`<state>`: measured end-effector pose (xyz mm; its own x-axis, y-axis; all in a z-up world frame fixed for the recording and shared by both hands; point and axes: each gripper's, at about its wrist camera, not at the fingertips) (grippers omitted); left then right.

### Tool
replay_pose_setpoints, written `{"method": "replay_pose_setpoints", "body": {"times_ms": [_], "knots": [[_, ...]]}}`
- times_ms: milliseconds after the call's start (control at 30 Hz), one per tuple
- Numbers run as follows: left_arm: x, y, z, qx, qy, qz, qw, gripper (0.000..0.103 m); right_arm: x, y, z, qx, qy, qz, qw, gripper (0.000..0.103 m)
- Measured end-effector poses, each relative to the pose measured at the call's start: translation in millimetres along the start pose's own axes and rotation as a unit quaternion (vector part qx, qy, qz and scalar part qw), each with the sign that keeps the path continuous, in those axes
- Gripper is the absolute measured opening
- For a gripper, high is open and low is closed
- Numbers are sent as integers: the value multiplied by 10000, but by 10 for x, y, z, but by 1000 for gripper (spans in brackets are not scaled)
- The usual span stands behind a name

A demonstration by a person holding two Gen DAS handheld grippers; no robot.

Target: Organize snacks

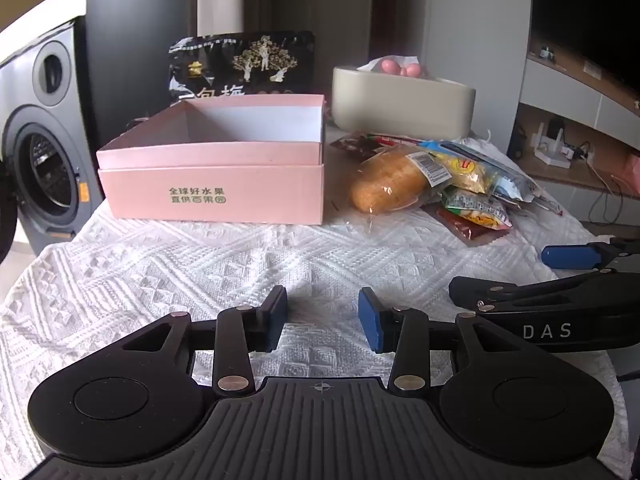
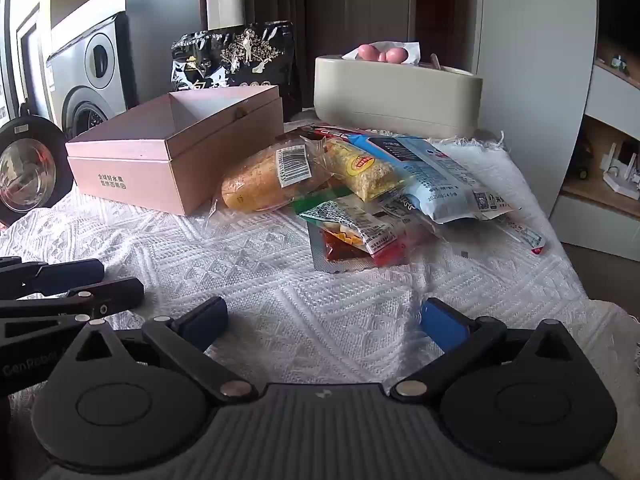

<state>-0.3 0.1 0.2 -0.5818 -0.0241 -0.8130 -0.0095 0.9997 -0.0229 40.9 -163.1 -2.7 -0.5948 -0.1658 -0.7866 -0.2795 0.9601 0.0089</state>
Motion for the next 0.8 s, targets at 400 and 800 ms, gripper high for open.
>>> {"method": "replay_pose_setpoints", "body": {"times_ms": [400, 800], "knots": [[-1, -5, -3, 32, -17, -51, 10000, 45, 1, 0, 2, 6, -12, -8, 10000, 103], [15, 35, -31, 49, -36, -74, 10000, 45, 0, 0, 2, 7, -11, -10, 10000, 103]]}}
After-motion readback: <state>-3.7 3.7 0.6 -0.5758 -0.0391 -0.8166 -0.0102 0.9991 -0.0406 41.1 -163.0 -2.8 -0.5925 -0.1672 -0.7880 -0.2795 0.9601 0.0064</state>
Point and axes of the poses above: each gripper's, at about its wrist camera, not at the fingertips, and z roughly the way its jaws point, y to its left, x to its underside
